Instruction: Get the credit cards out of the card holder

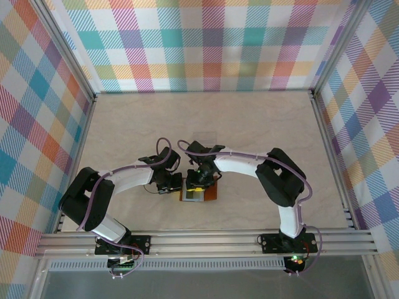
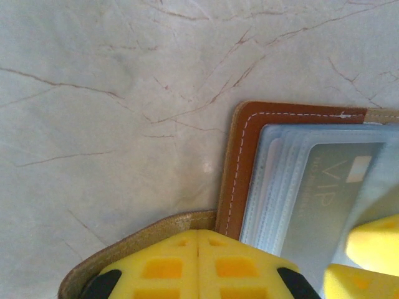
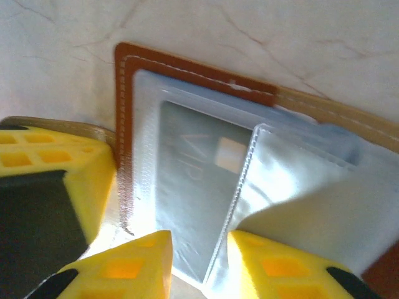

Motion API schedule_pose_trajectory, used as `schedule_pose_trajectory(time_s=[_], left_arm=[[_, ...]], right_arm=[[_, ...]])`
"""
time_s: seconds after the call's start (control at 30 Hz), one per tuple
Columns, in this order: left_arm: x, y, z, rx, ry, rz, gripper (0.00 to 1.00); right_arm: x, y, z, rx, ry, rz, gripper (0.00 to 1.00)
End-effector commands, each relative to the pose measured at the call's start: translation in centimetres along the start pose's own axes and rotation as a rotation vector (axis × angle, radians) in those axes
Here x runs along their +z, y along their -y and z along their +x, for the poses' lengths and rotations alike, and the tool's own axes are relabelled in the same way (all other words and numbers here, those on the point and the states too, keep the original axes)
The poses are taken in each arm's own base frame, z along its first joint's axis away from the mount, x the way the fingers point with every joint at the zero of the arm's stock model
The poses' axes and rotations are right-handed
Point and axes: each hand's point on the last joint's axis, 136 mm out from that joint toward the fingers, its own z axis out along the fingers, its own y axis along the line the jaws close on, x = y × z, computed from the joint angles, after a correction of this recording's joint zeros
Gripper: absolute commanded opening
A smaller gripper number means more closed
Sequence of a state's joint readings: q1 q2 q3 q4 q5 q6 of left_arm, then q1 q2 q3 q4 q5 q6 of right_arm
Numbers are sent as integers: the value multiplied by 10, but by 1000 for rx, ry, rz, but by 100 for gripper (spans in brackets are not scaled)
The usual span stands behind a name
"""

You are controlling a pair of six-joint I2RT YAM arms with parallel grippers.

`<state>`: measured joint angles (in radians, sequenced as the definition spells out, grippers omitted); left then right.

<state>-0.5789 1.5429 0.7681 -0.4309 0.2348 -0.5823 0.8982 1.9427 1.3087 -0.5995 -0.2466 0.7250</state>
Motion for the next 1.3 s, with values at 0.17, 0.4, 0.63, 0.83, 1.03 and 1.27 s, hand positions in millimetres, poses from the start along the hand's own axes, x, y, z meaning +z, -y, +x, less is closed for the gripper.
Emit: schedule_pose_trajectory(time_s=[0.17, 0.4, 0.63, 0.83, 1.03, 1.27], left_arm=[[8, -11, 7, -8, -38, -38, 7], [4, -12, 6, -8, -30, -43, 7], [1, -10, 5, -8, -23, -41, 7], [-7, -6, 2, 0, -10, -32, 7], [-17, 0, 1, 0, 16, -19, 7], [-19, 8, -3, 2, 30, -16, 7]], right_arm=[[-17, 40, 13, -19, -8, 258, 47], [-24, 47, 12, -19, 11, 308, 56], [-33, 54, 13, -19, 36, 340, 56], [-36, 55, 17, -17, 41, 330, 55], [-42, 62, 19, -25, 47, 366, 55], [-44, 66, 21, -33, 58, 369, 55]])
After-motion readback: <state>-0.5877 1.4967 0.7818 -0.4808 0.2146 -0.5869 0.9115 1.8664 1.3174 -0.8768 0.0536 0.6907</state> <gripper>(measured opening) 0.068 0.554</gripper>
